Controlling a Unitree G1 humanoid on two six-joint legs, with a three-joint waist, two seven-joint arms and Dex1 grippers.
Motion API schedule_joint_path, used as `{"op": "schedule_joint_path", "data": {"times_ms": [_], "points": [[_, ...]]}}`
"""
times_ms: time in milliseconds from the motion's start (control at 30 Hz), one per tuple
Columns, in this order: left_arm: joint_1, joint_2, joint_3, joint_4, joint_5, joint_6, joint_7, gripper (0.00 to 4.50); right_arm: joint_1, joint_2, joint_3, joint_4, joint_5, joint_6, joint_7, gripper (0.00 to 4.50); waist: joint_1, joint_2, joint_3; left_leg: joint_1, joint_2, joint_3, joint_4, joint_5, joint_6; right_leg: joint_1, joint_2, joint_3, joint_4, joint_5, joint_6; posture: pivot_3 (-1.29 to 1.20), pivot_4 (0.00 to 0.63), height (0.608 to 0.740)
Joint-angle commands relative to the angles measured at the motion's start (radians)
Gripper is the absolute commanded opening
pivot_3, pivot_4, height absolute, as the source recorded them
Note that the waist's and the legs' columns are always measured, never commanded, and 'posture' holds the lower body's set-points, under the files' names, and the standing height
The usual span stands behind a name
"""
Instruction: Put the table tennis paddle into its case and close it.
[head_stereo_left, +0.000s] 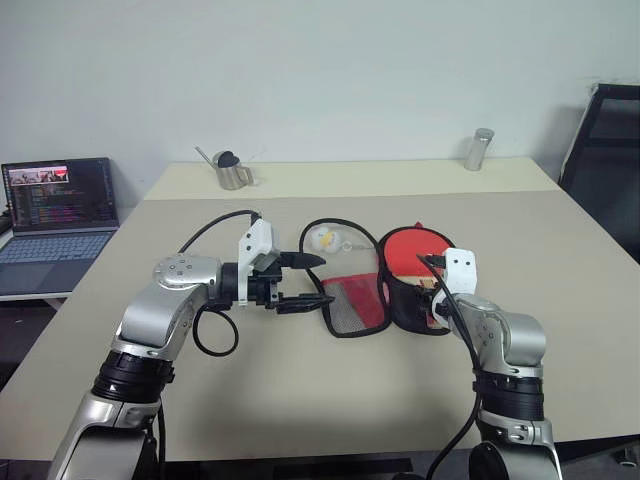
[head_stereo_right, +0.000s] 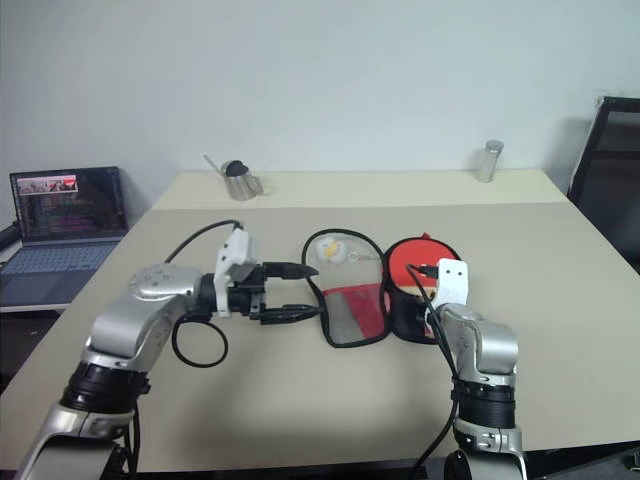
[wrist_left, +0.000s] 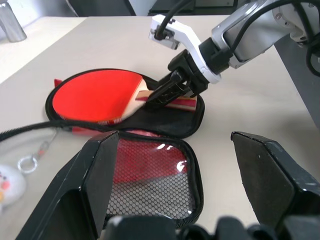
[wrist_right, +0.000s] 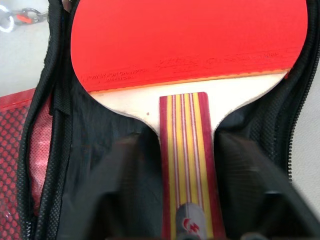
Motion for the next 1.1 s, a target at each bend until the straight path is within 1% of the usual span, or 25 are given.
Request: {"op": "schedule_joint_path", "data": {"times_ms": [33,67,100,233,300,333,400,500,633,700,800,867,933,1100], "points": [[0.000,0.020,0.043,-0.036,-0.010,-0.014,0.009,3.91,-0.005,-0.003,0.002,-0.085,0.012,0.007,0.000,4.01,0.000,0.000,0.000,0.000,0.000,0.000,0.000,0.000,0.000,0.000,0.000,0.000,0.000,0.000,0.000,0.00,0.150,0.740],[0.002,0.022,0.045,-0.033,-0.009,-0.015,0.013,3.91,0.002,-0.012,0.016,-0.113,0.015,0.017,0.008,4.38,0.000,0.000,0.000,0.000,0.000,0.000,0.000,0.000,0.000,0.000,0.000,0.000,0.000,0.000,0.000,0.00,0.150,0.740],[0.005,0.024,0.048,-0.029,-0.009,-0.015,0.017,3.91,0.009,-0.024,0.029,-0.145,0.018,0.031,0.017,4.47,0.000,0.000,0.000,0.000,0.000,0.000,0.000,0.000,0.000,0.000,0.000,0.000,0.000,0.000,0.000,0.00,0.150,0.740],[0.020,0.032,0.066,-0.006,-0.003,-0.016,0.030,3.91,0.045,-0.076,0.041,-0.305,0.053,0.122,0.069,4.47,0.001,0.000,0.000,0.000,0.000,0.000,0.000,0.000,0.000,0.000,0.000,0.000,0.000,0.000,0.000,0.00,0.150,0.740],[0.031,0.043,0.070,0.010,0.006,-0.014,0.035,3.91,0.052,-0.106,0.022,-0.382,0.085,0.178,0.109,4.47,0.001,0.000,0.000,0.000,0.000,0.000,0.000,0.000,0.000,0.000,0.000,0.000,0.000,0.000,0.000,0.00,0.150,0.740],[0.038,0.057,0.060,0.026,0.032,-0.024,0.038,3.91,0.050,-0.129,0.008,-0.417,0.106,0.197,0.136,4.47,0.000,0.000,0.000,0.000,0.000,0.000,0.000,0.000,0.000,0.000,0.000,0.000,0.000,0.000,0.000,0.00,0.150,0.740],[0.043,0.071,0.048,0.071,0.081,-0.055,0.059,3.91,0.040,-0.199,-0.005,-0.462,0.152,0.208,0.206,4.47,0.000,0.000,0.000,0.000,0.000,0.000,0.000,0.000,0.000,0.000,0.000,0.000,0.000,0.000,0.000,0.00,0.150,0.740],[0.026,0.064,0.048,0.165,0.130,-0.093,0.100,3.91,0.021,-0.358,0.013,-0.498,0.228,0.165,0.354,4.47,0.001,-0.001,0.000,0.000,0.000,0.000,0.000,0.000,0.000,0.000,0.000,0.000,0.000,0.000,0.000,0.00,0.150,0.740],[-0.015,0.063,-0.001,0.303,0.207,-0.159,0.081,3.91,-0.017,-0.511,-0.033,-0.498,0.355,0.118,0.540,4.47,0.001,-0.003,0.002,0.000,0.000,0.000,0.000,0.000,0.000,0.000,0.000,-0.001,-0.001,0.000,0.000,0.00,0.150,0.740],[-0.053,0.048,-0.014,0.383,0.225,-0.182,0.070,3.91,-0.011,-0.578,-0.043,-0.487,0.390,0.050,0.618,4.47,0.002,-0.004,0.002,0.000,0.000,-0.001,0.000,0.000,0.000,0.000,0.000,-0.001,-0.001,0.000,0.000,0.00,0.150,0.740],[-0.116,0.023,-0.037,0.520,0.267,-0.240,0.069,3.91,-0.003,-0.676,-0.067,-0.472,0.495,0.048,0.749,4.47,0.004,-0.006,0.004,0.000,0.000,-0.001,0.000,0.000,0.001,0.000,0.000,-0.001,-0.001,0.000,0.000,0.00,0.150,0.740],[-0.162,-0.005,-0.055,0.615,0.304,-0.283,0.085,3.91,-0.013,-0.705,-0.094,-0.478,0.578,0.054,0.803,4.47,0.006,-0.007,0.004,0.000,0.000,-0.001,0.000,0.000,0.001,0.001,0.000,-0.002,-0.001,0.000,0.000,0.00,0.150,0.740],[-0.198,-0.037,-0.065,0.690,0.331,-0.321,0.099,3.91,-0.018,-0.720,-0.100,-0.477,0.619,0.053,0.811,4.47,0.005,-0.007,0.004,0.000,0.000,-0.001,0.000,0.000,0.001,0.001,0.000,-0.002,-0.002,0.000,0.000,0.00,0.150,0.740],[-0.271,-0.141,-0.084,0.877,0.390,-0.408,0.149,3.91,-0.003,-0.735,-0.084,-0.472,0.635,0.022,0.779,4.47,0.008,-0.008,0.004,-0.001,0.000,-0.001,0.001,0.000,0.001,0.001,-0.001,-0.002,-0.001,0.000,0.001,0.00,0.150,0.740]]}}
